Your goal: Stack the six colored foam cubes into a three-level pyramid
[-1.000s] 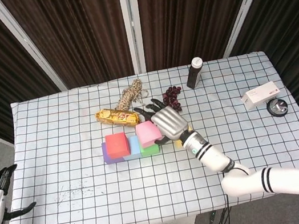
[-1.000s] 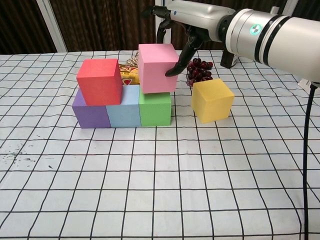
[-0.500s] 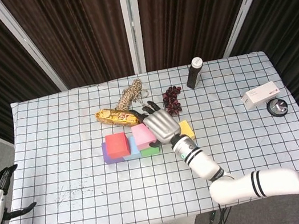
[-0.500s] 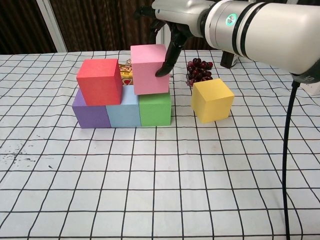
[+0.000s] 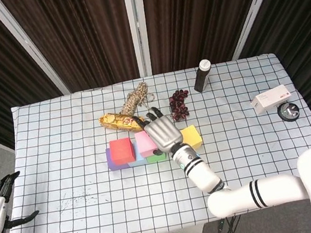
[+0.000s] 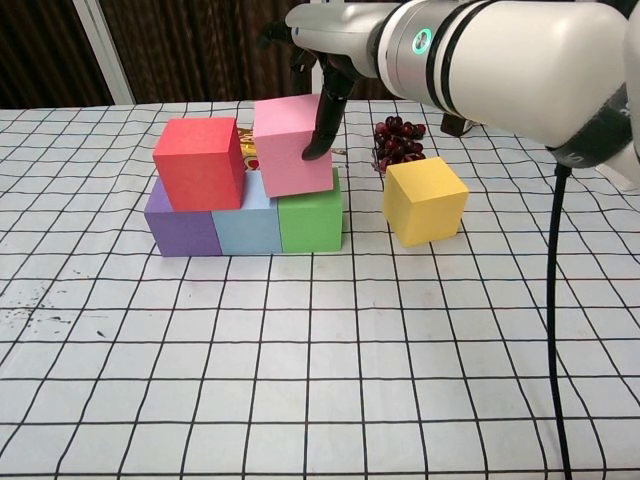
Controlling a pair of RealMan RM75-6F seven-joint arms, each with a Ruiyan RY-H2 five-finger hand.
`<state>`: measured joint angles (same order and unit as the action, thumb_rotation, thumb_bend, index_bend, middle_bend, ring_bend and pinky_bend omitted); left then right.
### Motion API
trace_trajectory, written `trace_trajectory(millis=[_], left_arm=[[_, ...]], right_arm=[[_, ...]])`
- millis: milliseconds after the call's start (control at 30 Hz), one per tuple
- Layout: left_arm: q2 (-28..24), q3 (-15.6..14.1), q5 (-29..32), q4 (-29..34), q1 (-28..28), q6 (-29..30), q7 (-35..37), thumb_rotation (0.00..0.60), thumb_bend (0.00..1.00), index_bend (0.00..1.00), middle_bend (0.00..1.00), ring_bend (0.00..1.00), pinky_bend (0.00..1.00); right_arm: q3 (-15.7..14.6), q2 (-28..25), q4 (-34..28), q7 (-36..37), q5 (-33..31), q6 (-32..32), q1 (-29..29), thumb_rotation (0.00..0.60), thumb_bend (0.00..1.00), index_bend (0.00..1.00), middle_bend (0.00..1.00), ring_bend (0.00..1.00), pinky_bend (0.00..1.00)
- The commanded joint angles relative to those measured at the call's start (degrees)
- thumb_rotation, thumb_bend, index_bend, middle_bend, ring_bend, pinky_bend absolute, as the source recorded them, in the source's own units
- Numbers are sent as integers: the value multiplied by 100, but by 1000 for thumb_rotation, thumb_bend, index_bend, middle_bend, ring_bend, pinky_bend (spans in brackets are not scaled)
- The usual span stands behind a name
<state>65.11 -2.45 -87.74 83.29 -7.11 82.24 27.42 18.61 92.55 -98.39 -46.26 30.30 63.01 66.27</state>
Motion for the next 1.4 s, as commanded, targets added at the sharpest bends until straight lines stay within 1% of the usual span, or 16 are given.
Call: trace_trajectory(millis=[33,300,633,700,867,1400], left_arm=[[9,13,-7,-21,8,3,18,600,0,25,76,0,0],[38,36,-29,-95,34,-4,94,600,0,26,76,0,0],[44,60,-59,-123,51,-10,115,600,0,26,76,0,0],[71,24,-85,-136,94,17,99,600,0,26,76,0,0],[111,36,-80,-198,105,8,109,600,0,26,76,0,0],[147,72,-82,-291,100,-42,208,600,0,26,76,0,0]], right_arm=[[11,105,18,-97,-113,143,83,600,91,0,506,139,0],[39,267,17,-217,-249,380,194,600,92,0,508,139,0],[46,353,77,-239,-346,400,257,600,92,0,509,139,0],[52,404,106,-253,-362,479,266,600,91,0,511,146,0],[72,514,116,-318,-433,635,286,600,91,0,514,151,0],[130,666,160,-363,-495,719,287,600,92,0,517,152,0]])
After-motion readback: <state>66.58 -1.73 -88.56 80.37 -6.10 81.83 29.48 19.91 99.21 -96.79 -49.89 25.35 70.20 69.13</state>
